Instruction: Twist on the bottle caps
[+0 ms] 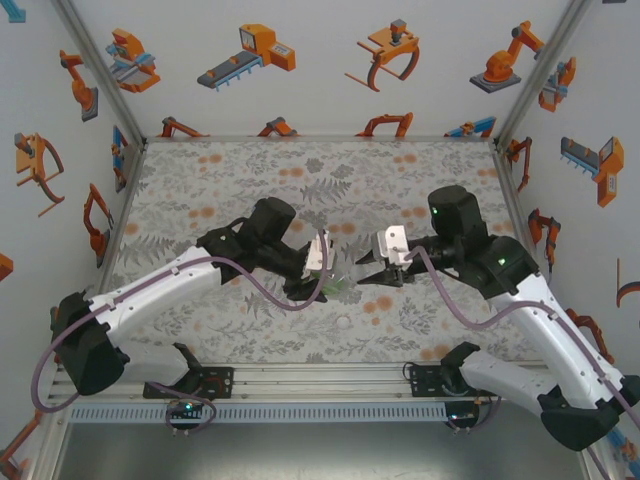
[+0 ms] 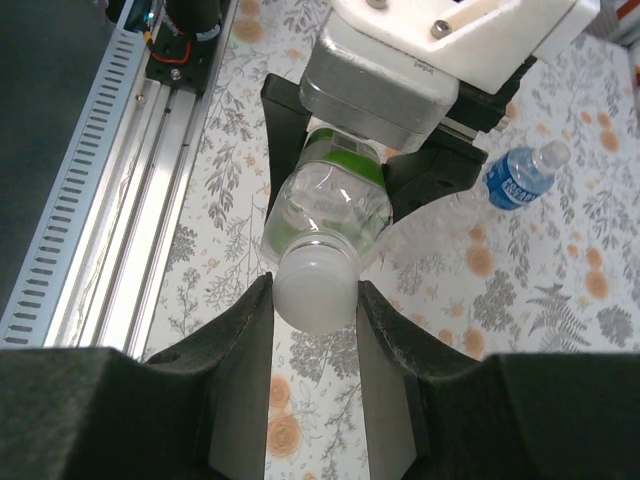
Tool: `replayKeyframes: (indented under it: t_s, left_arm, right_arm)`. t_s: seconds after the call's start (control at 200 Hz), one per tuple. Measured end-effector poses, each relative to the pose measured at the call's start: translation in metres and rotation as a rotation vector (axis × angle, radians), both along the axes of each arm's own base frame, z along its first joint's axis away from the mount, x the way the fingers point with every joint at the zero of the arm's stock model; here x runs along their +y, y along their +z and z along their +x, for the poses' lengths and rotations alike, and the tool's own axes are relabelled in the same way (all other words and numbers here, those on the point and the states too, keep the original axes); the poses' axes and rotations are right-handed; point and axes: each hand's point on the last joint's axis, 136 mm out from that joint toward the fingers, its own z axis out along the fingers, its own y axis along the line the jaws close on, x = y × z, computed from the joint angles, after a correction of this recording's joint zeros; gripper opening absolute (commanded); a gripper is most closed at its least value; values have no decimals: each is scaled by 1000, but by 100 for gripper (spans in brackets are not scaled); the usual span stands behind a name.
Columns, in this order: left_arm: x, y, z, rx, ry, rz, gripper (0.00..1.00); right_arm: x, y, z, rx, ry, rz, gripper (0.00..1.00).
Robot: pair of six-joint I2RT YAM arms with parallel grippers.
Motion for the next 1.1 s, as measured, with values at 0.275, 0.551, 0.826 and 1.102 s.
replayKeyframes:
  t_s: [0.275,0.551,0.826,1.102]
  left_arm:
    - [0,2,-8,14,-29,-5,0]
    - [5,-6,-1,8,27,48,0]
    - [6,-16,21,-37,145,73,0]
    - [6,-20,38,-63,238,85,0]
  right_arm:
    - [-1,2,-9,-15,40,25,0]
    - [5,-9,9,198,-118,56,0]
    - [-1,-28,59,683,-572,160,0]
    - [-16,-54,93,1354,-990,291,0]
